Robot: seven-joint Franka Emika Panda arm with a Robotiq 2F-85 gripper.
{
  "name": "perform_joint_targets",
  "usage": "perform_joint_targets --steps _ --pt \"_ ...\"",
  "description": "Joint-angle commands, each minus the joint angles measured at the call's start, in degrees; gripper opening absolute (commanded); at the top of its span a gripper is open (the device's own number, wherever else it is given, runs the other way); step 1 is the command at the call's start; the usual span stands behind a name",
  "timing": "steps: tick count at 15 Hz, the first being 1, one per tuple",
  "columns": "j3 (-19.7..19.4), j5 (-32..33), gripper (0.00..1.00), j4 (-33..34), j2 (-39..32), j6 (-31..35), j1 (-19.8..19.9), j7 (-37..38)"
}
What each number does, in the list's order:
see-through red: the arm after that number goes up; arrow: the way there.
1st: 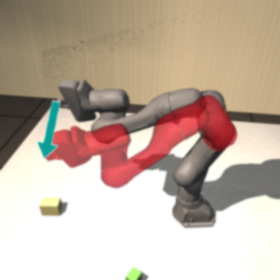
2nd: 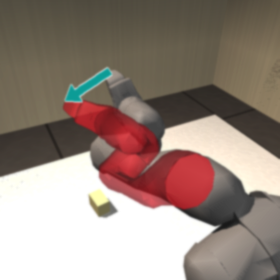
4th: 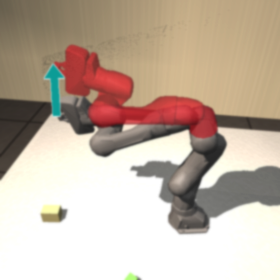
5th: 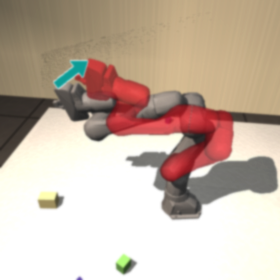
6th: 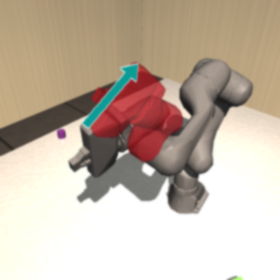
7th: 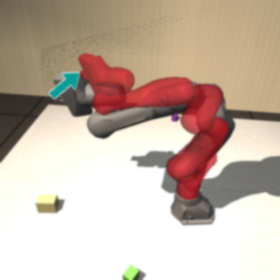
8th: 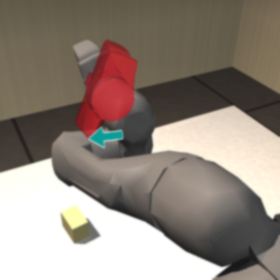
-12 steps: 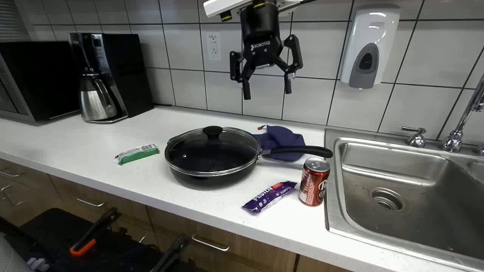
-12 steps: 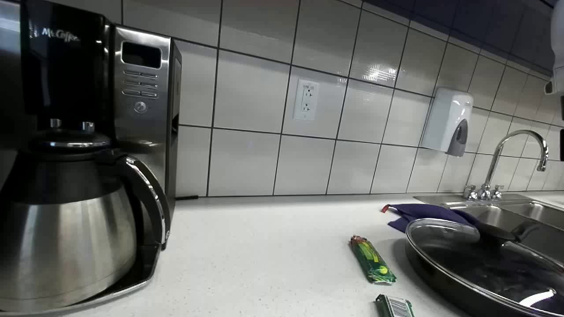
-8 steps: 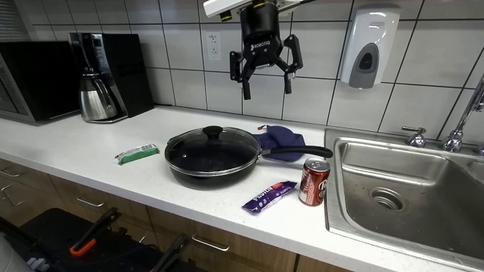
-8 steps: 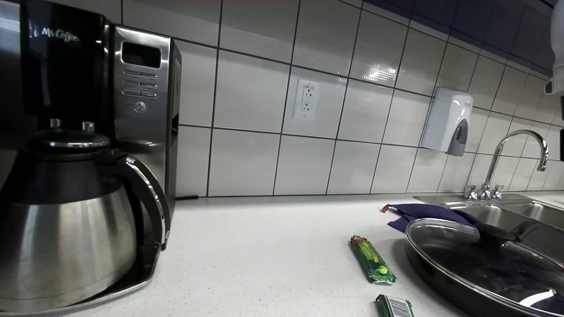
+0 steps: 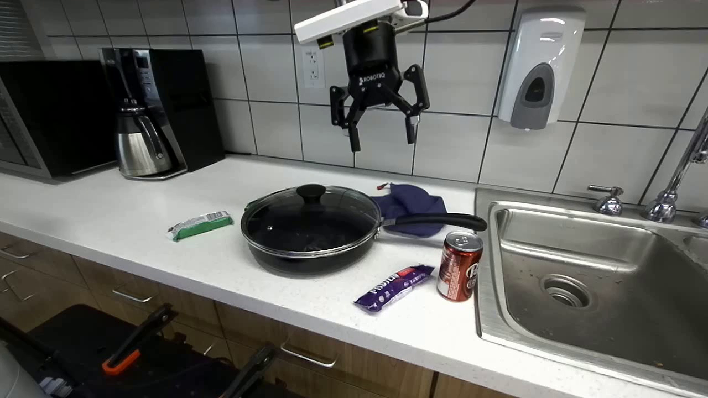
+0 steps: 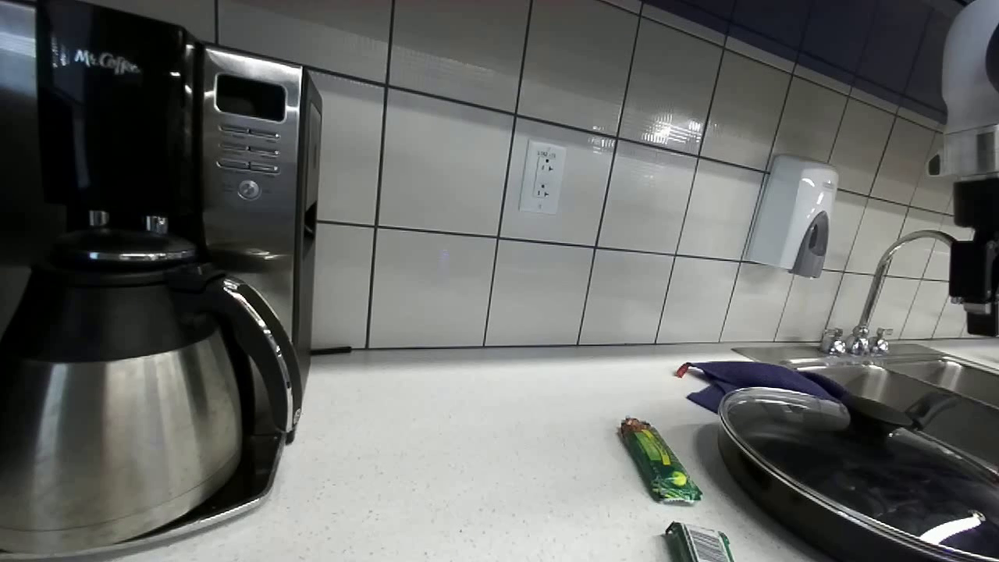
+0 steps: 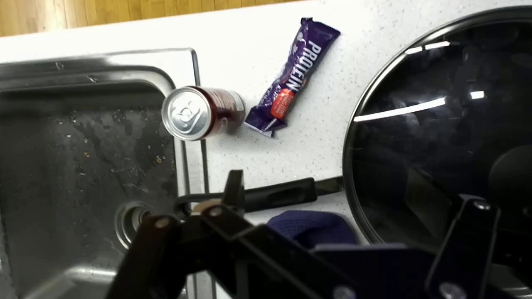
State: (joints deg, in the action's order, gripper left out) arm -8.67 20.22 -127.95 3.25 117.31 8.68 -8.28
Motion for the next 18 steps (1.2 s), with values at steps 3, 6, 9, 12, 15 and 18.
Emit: perform_joint_targets --steps 3,6,9,12,15,18 --pt "2.0 -0.1 1.00 -0.8 -5.7 10.0 -2.5 0.1" --pt "3.2 -1.8 1.00 -0.8 -7.6 14.4 -4.0 -1.1" --pt "4.8 -4.3 1.00 -1.2 -8.1 16.9 -5.3 -3.6" --pt "6.6 -10.3 1.00 -1.5 -7.8 17.2 -6.0 -9.6" --pt "7.7 -14.9 1.00 -2.1 -7.3 16.1 -6.2 -16.3" --pt "7.6 -16.6 1.00 -2.9 -7.4 15.3 -5.9 -19.1"
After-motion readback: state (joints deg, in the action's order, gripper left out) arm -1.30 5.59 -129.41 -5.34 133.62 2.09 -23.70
